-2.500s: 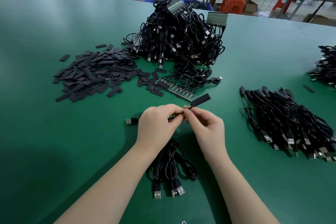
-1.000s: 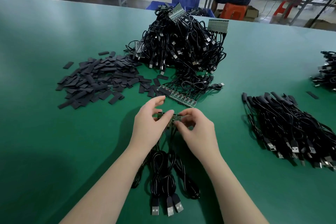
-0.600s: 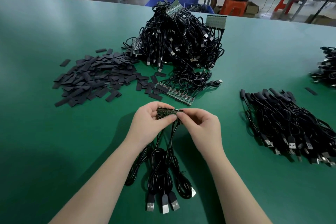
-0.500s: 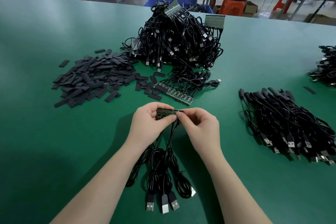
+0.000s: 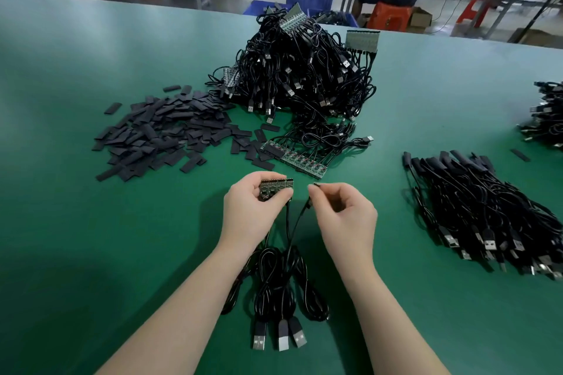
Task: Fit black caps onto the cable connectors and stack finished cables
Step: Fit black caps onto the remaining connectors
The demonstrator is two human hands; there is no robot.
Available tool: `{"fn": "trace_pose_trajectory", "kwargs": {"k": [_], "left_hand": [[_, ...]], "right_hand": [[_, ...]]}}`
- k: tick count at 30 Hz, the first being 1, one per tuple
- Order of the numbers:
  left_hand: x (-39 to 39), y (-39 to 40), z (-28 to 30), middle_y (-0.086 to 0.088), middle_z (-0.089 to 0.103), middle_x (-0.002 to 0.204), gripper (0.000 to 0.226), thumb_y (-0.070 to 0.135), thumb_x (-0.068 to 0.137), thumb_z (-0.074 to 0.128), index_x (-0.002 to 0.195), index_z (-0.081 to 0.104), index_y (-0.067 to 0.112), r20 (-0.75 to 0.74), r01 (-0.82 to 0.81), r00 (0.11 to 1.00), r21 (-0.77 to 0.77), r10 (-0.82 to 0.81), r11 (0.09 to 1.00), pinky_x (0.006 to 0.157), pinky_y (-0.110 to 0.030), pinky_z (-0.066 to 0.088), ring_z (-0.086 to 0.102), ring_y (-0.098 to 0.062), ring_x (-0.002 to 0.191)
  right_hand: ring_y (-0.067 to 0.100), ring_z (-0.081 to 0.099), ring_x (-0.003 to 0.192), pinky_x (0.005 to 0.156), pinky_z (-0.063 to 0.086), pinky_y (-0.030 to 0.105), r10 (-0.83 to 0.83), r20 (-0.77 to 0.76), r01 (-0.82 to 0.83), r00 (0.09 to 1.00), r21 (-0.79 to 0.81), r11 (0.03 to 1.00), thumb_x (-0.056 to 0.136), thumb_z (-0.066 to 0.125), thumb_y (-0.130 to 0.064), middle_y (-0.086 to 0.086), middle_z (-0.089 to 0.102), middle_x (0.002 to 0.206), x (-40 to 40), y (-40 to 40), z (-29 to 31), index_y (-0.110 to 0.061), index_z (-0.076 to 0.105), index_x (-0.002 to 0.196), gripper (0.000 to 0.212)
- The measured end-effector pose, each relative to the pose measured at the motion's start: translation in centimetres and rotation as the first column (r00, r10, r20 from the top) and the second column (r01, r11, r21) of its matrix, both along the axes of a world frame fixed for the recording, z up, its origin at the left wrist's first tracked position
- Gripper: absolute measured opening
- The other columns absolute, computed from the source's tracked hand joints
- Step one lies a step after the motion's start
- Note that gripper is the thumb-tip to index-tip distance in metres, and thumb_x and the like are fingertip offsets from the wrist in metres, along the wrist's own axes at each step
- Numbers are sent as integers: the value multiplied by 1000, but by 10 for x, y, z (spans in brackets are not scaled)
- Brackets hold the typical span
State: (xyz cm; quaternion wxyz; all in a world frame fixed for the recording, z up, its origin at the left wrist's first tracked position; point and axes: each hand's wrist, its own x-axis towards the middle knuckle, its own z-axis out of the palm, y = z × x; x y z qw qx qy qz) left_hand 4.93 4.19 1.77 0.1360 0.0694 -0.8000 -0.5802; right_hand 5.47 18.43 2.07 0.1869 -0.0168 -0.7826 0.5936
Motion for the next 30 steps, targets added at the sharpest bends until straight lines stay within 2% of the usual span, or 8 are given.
{"fn": "trace_pose_trajectory", "kwargs": {"k": [4, 10, 16, 20, 22, 24, 27, 30], "left_hand": [[1, -9, -2, 38, 55, 106, 43, 27, 84, 74, 120, 55, 43, -21, 61, 998, -109, -63, 992, 75, 2, 34, 51, 18, 85], [-2, -6, -10, 12, 49, 134, 42, 20, 86, 70, 125, 59, 31, 38, 111, 994, -395, -105, 912, 100, -15, 24, 41, -2, 124], [-2, -5, -13, -4, 43, 145, 37, 24, 90, 64, 127, 62, 23, 27, 61, 998, -488, -54, 871, 106, -31, 27, 32, -23, 135], [-6, -7, -6, 4, 53, 133, 30, 24, 98, 53, 128, 59, 20, -65, -26, 998, -218, 13, 976, 110, -32, 33, 43, -12, 128], [-10, -16, 3, 10, 55, 123, 27, 24, 101, 49, 127, 57, 22, -56, -112, 991, 113, 119, 987, 97, -26, 43, 51, 0, 115], [-18, -36, 8, 17, 57, 106, 26, 24, 101, 46, 125, 56, 20, -49, -248, 963, 237, 266, 940, 73, -6, 45, 52, 21, 83], [-29, -76, 8, 5, 63, 110, 28, 18, 100, 50, 126, 59, 15, -60, -396, 917, -45, 393, 917, 66, -3, 42, 55, 8, 77], [-36, -107, -4, -10, 60, 126, 32, 16, 97, 55, 128, 62, 13, -47, -361, 918, -513, 394, 779, 85, -35, 50, 59, -23, 102]], "right_hand": [[3, 58, 60, 59, 50, 21, -216, -72, 196, 974, -219, 956, 97, 61, -19, -17, 65, 78, -3, 14, 11, -24, 61, 90, 9], [7, 52, 50, 47, 50, 25, -260, -463, 95, 847, -349, 932, 101, 49, -9, 16, 52, 96, 9, 17, 60, -24, 50, 99, 16], [12, 55, 59, 55, 47, 23, -31, -582, -132, 813, -236, 963, 98, 56, -14, 7, 61, 84, 36, -8, 111, -23, 55, 98, 9], [10, 61, 57, 54, 47, 20, 91, -355, -290, 931, -561, 776, 98, 59, -16, -9, 67, 75, 29, -22, 123, -22, 57, 92, 8], [12, 68, 62, 55, 51, 20, 140, -175, -224, 975, -787, 575, 101, 54, -16, -4, 69, 77, 15, -23, 116, -16, 54, 96, 5], [15, 71, 66, 57, 55, 21, 199, -1, -95, 980, -881, 464, 103, 50, -15, 5, 70, 84, -2, -19, 101, -9, 52, 102, 5], [18, 73, 70, 61, 59, 24, 272, 261, 48, 926, -797, 602, 102, 49, -10, 14, 67, 99, -17, -12, 63, -6, 51, 109, 8], [17, 71, 62, 56, 56, 24, 233, 354, 15, 906, -576, 818, 101, 52, -9, 11, 71, 94, -15, -6, 28, -9, 53, 102, 2]]}}
